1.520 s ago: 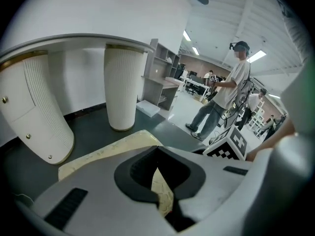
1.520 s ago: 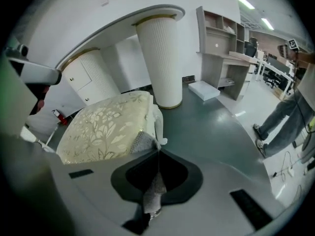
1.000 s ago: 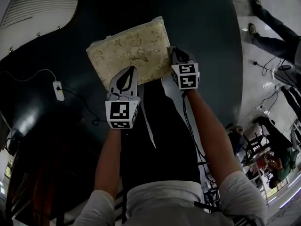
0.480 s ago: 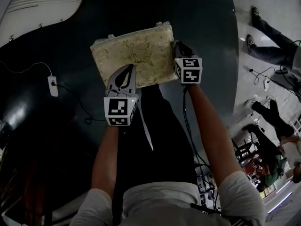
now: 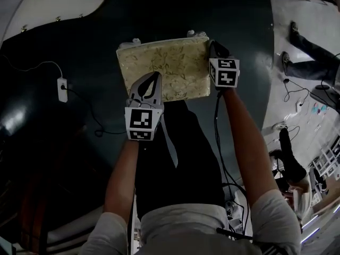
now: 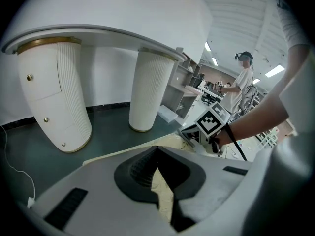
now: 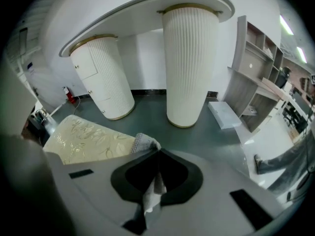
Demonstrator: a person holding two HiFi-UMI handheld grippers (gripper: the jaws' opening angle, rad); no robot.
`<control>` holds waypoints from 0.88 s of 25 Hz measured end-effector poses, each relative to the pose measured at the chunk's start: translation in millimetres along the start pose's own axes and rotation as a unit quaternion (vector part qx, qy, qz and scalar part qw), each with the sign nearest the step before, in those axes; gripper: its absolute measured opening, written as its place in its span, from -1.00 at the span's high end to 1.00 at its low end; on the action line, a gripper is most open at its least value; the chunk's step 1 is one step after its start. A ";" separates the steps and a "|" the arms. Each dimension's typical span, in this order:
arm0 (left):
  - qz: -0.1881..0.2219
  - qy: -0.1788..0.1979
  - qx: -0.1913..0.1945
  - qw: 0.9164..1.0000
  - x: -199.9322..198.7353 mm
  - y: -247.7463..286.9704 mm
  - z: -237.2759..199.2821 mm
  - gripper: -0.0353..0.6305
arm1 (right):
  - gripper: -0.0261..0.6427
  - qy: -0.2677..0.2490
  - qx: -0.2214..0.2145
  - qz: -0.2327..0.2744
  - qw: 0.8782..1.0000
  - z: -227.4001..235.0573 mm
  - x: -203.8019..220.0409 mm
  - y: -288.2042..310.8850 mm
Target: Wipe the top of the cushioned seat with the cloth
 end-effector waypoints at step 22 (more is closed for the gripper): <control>0.019 -0.041 -0.027 0.999 10.4 -7.2 -39.5 0.85 | 0.87 -0.468 -0.159 -0.039 0.869 -47.8 -68.6 28.1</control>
Point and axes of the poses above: the fingertips, and each gripper's own axes: y forward along the fingers, z to its right, x out of its underside, the point moved 5 cm from there along -y, backward along the fingers, and after that the axes turned 11 degrees about -y, right-handed, at the moved point
